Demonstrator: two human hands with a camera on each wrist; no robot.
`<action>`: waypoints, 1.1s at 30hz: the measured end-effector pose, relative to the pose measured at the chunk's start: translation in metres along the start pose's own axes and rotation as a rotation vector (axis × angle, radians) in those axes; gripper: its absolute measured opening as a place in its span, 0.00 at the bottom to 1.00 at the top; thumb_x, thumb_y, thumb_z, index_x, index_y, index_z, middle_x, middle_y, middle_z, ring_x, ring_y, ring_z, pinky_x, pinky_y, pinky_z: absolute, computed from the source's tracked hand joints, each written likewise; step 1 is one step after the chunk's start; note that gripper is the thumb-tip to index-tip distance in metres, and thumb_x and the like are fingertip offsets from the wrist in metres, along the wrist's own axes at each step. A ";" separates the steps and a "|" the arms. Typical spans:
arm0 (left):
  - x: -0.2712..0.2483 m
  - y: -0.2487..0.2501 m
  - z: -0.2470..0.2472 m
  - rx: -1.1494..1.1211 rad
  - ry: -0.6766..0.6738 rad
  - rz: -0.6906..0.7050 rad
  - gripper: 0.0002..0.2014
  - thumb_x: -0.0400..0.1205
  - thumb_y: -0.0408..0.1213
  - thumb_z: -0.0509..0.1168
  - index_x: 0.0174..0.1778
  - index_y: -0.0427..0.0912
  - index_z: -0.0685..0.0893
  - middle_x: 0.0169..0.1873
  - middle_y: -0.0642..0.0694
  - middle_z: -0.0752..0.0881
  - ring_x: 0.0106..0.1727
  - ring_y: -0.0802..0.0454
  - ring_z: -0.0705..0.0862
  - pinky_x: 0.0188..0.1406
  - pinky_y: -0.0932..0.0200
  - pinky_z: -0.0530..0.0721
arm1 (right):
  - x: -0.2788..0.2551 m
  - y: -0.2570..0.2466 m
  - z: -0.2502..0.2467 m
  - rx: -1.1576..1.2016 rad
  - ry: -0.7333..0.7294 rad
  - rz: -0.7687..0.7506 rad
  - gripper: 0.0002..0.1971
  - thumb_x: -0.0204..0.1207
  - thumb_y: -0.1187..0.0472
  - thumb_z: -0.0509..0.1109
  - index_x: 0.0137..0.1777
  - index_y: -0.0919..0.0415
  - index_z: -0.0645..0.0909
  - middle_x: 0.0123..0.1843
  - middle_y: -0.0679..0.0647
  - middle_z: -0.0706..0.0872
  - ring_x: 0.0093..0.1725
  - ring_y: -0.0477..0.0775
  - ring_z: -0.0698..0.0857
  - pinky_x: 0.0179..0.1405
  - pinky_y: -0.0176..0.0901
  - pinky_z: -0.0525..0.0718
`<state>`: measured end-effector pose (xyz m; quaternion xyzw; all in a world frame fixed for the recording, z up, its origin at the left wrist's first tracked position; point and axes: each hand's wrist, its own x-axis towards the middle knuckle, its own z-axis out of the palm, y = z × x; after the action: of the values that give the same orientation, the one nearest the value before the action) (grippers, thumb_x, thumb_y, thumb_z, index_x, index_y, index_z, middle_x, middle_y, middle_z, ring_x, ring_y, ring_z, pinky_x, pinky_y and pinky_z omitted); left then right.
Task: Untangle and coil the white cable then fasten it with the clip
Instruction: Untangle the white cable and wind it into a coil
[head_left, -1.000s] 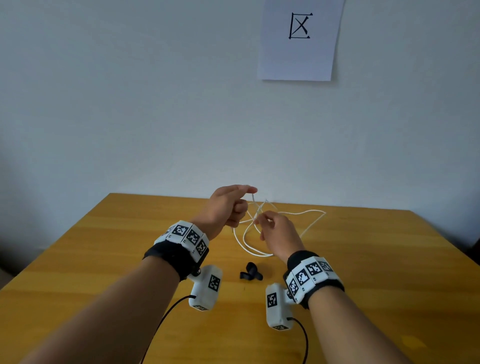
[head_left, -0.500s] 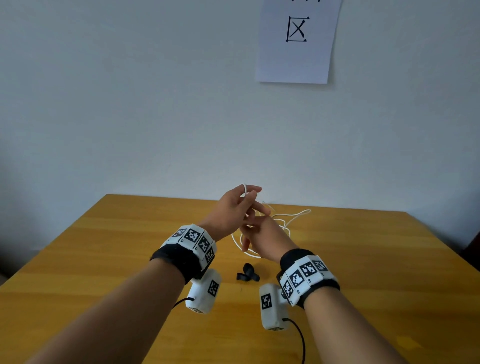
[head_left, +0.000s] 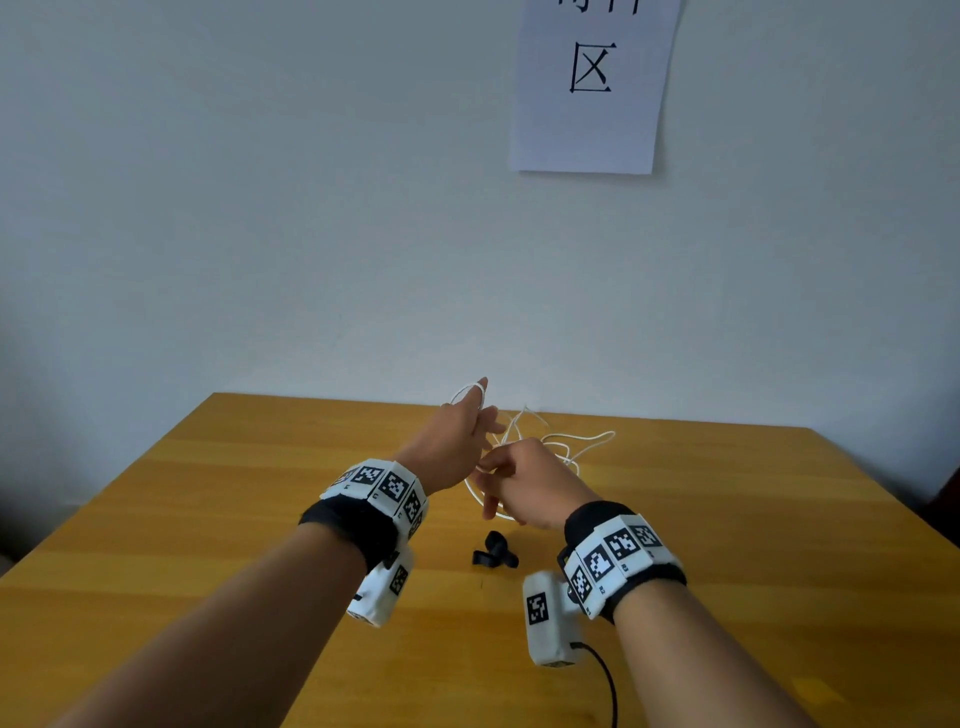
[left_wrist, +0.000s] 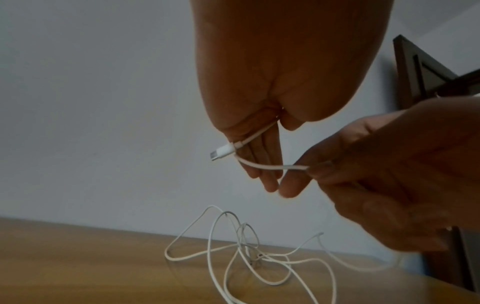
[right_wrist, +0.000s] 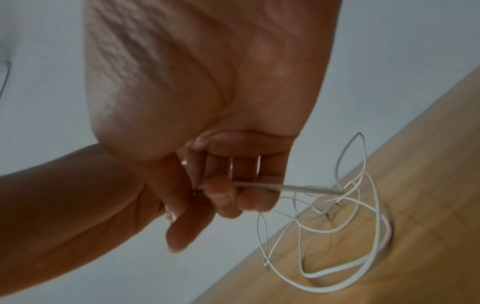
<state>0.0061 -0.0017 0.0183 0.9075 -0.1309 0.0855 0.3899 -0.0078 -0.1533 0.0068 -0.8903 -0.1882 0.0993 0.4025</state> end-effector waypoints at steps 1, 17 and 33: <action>0.000 -0.002 -0.001 0.039 -0.023 -0.012 0.23 0.92 0.41 0.50 0.81 0.33 0.63 0.65 0.43 0.87 0.59 0.47 0.87 0.57 0.54 0.82 | 0.000 0.000 -0.001 0.000 0.015 0.003 0.12 0.86 0.50 0.68 0.60 0.53 0.88 0.35 0.50 0.94 0.21 0.34 0.79 0.35 0.40 0.80; -0.016 -0.012 -0.017 0.120 -0.158 -0.192 0.31 0.88 0.63 0.47 0.36 0.41 0.79 0.23 0.48 0.70 0.24 0.52 0.67 0.30 0.56 0.66 | -0.003 0.009 -0.022 0.044 0.228 -0.047 0.10 0.77 0.48 0.78 0.41 0.53 0.92 0.40 0.55 0.94 0.44 0.56 0.93 0.49 0.52 0.91; -0.014 0.002 -0.020 -1.263 -0.145 -0.415 0.23 0.89 0.47 0.55 0.30 0.49 0.55 0.25 0.51 0.52 0.27 0.51 0.51 0.31 0.54 0.50 | 0.002 0.023 -0.025 0.140 0.330 0.006 0.22 0.88 0.44 0.62 0.43 0.57 0.89 0.30 0.50 0.84 0.31 0.48 0.82 0.39 0.45 0.81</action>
<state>-0.0089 0.0136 0.0300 0.5149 -0.0043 -0.1454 0.8449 0.0081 -0.1837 0.0060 -0.8649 -0.1093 -0.0341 0.4886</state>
